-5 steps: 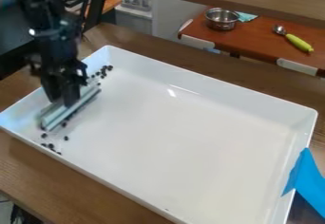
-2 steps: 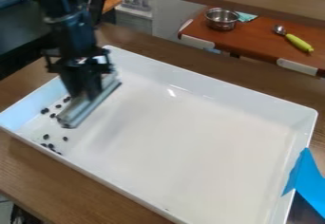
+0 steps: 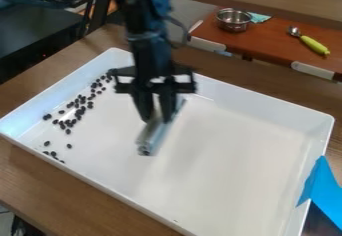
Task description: Sweep into pile
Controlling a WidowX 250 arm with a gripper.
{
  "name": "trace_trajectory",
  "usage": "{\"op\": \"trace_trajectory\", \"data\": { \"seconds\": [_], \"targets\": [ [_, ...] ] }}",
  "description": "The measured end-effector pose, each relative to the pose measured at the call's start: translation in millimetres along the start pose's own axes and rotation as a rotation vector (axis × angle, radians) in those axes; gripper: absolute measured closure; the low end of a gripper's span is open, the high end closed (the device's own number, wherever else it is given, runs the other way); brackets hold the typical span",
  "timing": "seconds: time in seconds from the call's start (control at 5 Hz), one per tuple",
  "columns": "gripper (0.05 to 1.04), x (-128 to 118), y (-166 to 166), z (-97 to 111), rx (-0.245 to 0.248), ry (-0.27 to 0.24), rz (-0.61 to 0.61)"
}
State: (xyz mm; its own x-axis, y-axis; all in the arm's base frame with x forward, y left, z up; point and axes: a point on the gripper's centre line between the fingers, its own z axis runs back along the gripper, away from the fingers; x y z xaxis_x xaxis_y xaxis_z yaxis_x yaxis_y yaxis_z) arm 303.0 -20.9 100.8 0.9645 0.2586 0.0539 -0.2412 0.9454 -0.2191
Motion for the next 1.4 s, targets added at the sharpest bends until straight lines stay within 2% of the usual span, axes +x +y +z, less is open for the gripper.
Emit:
{"op": "trace_trajectory", "data": {
  "seconds": [0.2, 0.4, 0.6, 0.8, 1.0, 1.2, 1.4],
  "targets": [
    [0.747, -4.2, -44.0, -13.3, 0.028, -0.045, 0.022],
    [0.747, -5.4, -80.3, -43.1, 0.098, -0.068, 0.038],
    [0.747, -5.6, -104.9, -66.9, 0.138, -0.090, 0.037],
    [0.709, -5.5, -116.0, -70.5, 0.147, -0.106, 0.005],
    [0.491, -6.3, -117.5, -76.0, 0.173, -0.113, -0.012],
    [0.200, -2.0, -120.5, -66.7, 0.178, -0.100, 0.005],
    [0.077, 7.2, -116.6, -43.8, 0.173, -0.078, 0.063]
  ]
}}
